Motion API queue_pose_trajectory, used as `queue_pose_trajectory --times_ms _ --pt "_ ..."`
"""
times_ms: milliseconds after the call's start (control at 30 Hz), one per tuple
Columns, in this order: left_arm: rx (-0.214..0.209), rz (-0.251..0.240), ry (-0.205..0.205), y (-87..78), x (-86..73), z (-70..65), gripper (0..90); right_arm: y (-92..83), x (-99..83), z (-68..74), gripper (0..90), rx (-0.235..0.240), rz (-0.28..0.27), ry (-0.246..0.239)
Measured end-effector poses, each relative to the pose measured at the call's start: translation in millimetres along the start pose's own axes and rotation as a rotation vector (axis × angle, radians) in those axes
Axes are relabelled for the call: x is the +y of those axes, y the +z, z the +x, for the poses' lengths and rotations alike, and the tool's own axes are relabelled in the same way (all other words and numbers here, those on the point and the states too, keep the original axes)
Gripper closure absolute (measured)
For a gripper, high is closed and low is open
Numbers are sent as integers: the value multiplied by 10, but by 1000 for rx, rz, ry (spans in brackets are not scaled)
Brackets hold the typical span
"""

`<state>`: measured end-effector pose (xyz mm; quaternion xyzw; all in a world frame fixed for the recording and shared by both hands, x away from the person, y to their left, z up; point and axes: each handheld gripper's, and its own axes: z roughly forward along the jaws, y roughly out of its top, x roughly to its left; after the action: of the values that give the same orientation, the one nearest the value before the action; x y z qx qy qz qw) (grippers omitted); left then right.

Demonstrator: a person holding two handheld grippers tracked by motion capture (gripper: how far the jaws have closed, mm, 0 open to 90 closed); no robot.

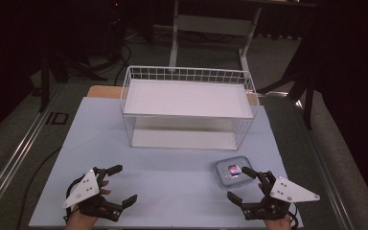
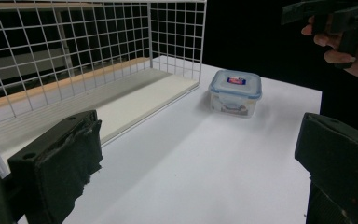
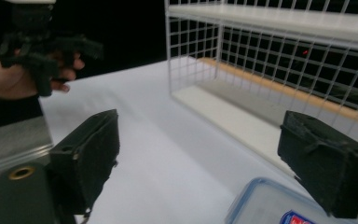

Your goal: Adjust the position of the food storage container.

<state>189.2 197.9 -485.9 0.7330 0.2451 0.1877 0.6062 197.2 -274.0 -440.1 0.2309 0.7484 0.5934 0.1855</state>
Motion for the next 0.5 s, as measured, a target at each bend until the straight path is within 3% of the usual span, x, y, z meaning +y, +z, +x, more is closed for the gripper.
queue_pose_trajectory --times_ms 133,267,333,433,500 --pt "-1 -3 5 6 4 -13 14 -15 42 11 130 12 -22 6" --pt "-13 -2 22 28 12 -36 14 -31 162 5 129 -14 -28 0" --pt "-12 0 23 33 10 -36 14 -22 206 -42 123 -9 -17 23" --pt "-12 0 21 31 4 -23 14 -8 252 -109 123 -66 -9 35" --pt "-10 2 17 30 -1 -15 14 -8 258 -177 132 -55 -2 31"
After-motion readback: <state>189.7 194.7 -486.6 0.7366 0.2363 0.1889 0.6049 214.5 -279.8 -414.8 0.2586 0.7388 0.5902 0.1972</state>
